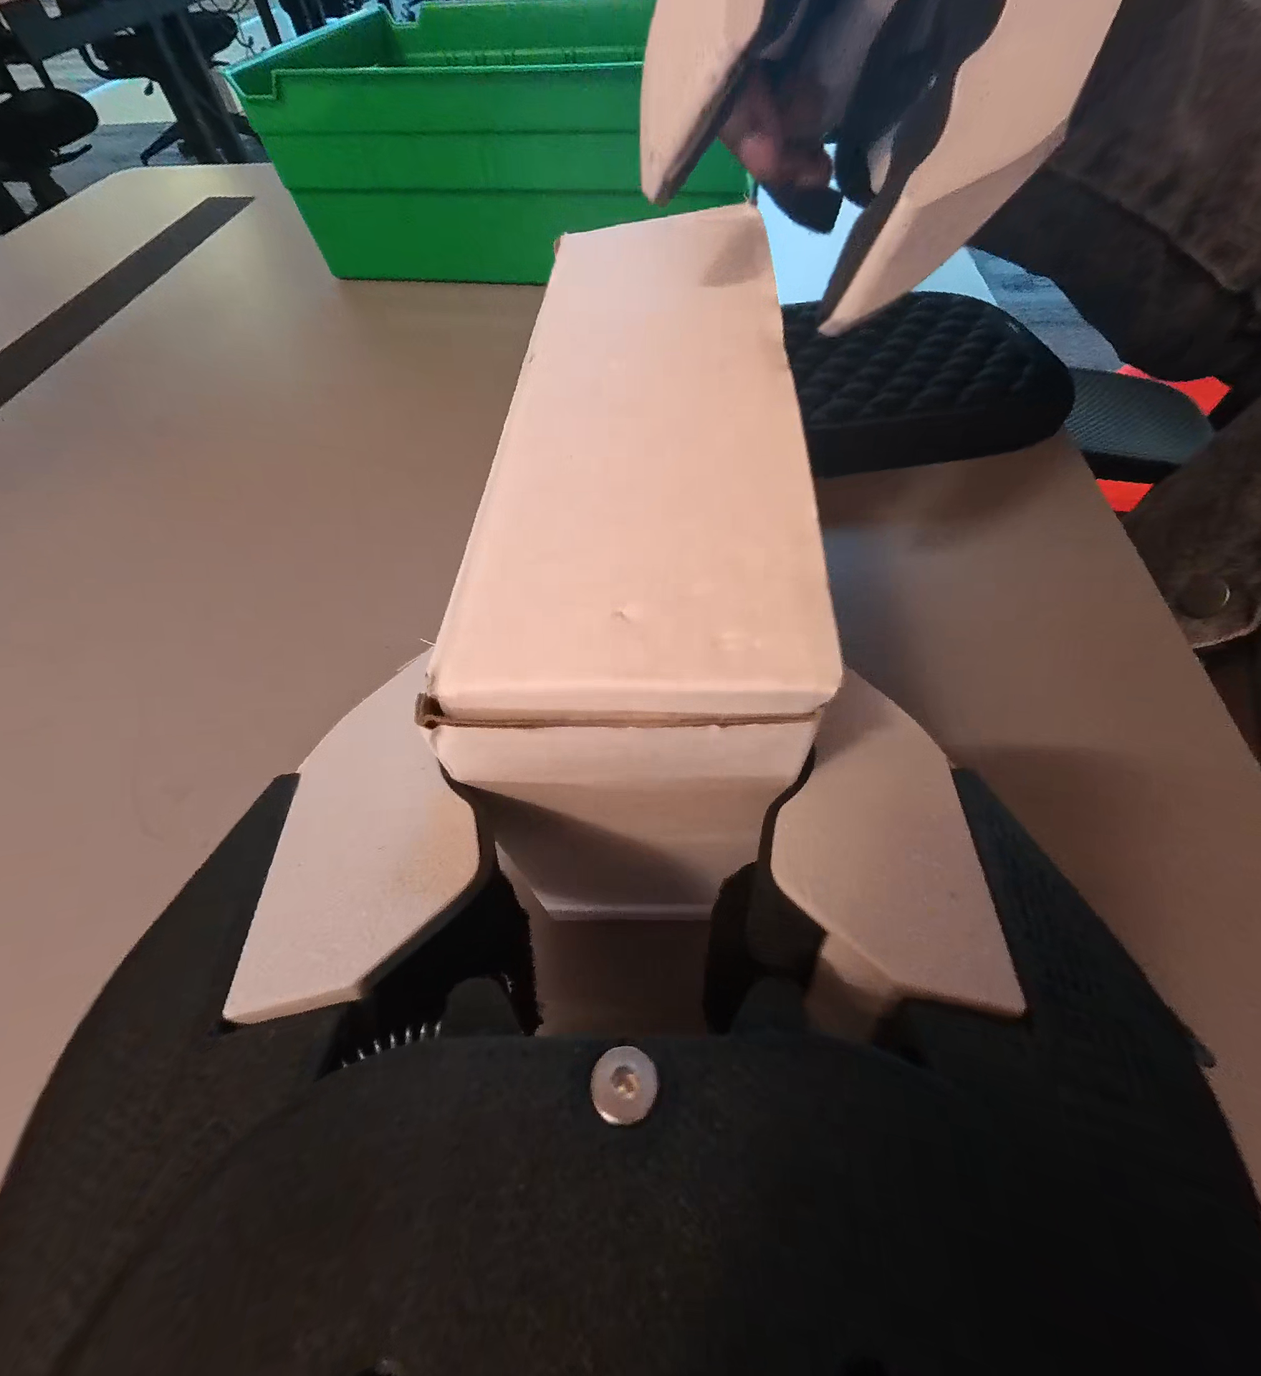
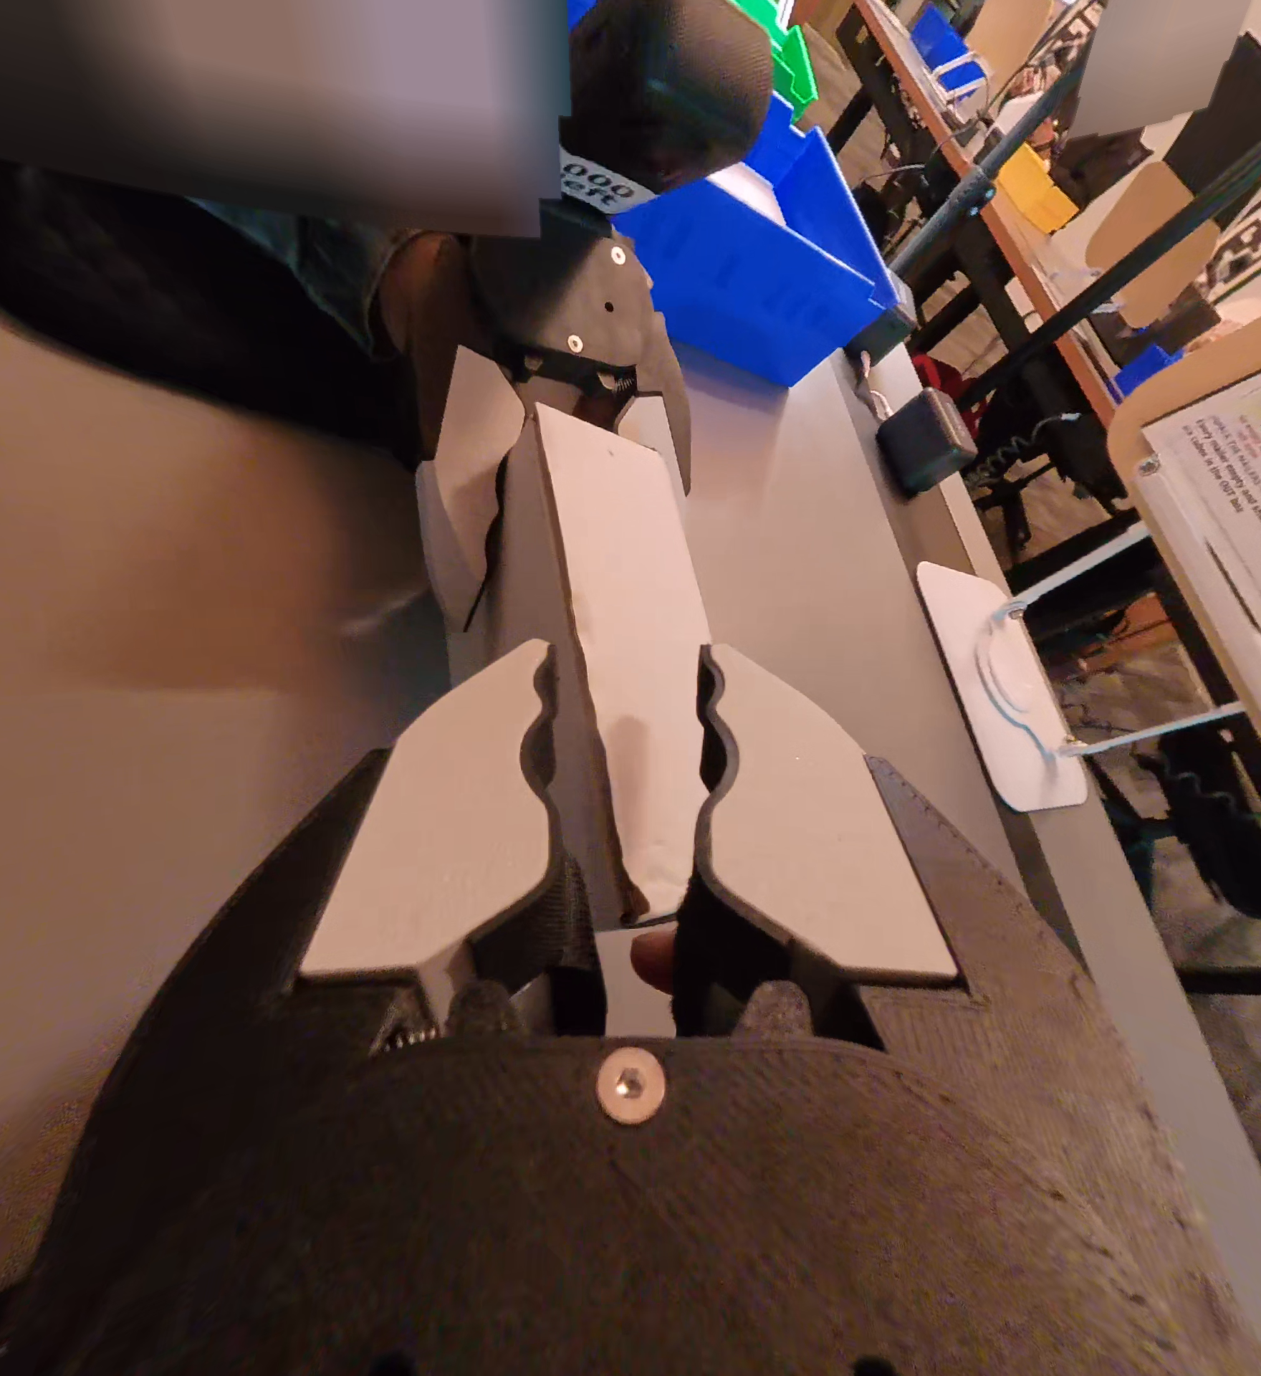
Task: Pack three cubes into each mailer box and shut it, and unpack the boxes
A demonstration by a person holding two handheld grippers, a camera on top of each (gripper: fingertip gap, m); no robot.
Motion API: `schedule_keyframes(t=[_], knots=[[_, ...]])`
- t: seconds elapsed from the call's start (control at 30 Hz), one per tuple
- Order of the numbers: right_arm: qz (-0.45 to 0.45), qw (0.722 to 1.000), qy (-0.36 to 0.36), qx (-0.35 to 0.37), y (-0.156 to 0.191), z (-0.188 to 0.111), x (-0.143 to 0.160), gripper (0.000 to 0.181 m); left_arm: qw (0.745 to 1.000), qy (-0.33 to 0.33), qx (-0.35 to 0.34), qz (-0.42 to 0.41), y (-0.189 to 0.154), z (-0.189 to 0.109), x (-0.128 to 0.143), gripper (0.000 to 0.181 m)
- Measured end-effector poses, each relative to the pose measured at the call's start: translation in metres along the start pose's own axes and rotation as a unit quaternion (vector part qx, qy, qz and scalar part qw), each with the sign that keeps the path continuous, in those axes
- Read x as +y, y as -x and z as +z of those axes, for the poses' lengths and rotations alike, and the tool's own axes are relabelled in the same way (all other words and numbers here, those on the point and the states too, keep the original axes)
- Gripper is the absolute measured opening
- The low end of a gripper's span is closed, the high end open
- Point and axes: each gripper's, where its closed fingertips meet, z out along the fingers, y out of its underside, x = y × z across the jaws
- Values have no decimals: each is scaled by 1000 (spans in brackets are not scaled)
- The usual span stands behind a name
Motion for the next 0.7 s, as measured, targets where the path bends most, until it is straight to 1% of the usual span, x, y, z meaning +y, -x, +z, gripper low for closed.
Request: schedule_keyframes(t=[0.1, 0.2, 0.37, 0.43, 0.47, 0.57, 0.6, 0.63, 0.7], knots=[[-8, 1000, 14, -11, 2, 3, 0, 31, 1000, 1, 6, -2, -1, 0, 0, 79], [-41, 998, 38, -8, 2, 7, 3, 27, 1000, 1, 13, 1, -3, 0, 0, 78], [-92, 994, 62, 7, -1, 5, -1, 28, 1000, 4, 18, 1, -3, 0, 1, 78], [-150, 985, 82, 29, -1, 6, -2, 28, 1000, 7, 20, -2, -3, 0, 1, 77], [-191, 976, 95, 49, -1, 7, -2, 26, 1000, 9, 21, -5, -3, 0, 1, 77], [-310, 937, 112, 114, 1, 13, -5, 12, 1000, 13, 24, -6, -3, -1, 2, 77], [-326, 929, 113, 131, 1, 13, -5, 10, 1000, 14, 24, -5, -3, -1, 2, 77], [-323, 929, 112, 143, -1, 13, -6, 13, 1000, 15, 24, -5, -3, -1, 2, 77], [-299, 935, 117, 150, -2, 13, -6, 15, 1000, 17, 25, -4, -3, -1, 2, 76]])
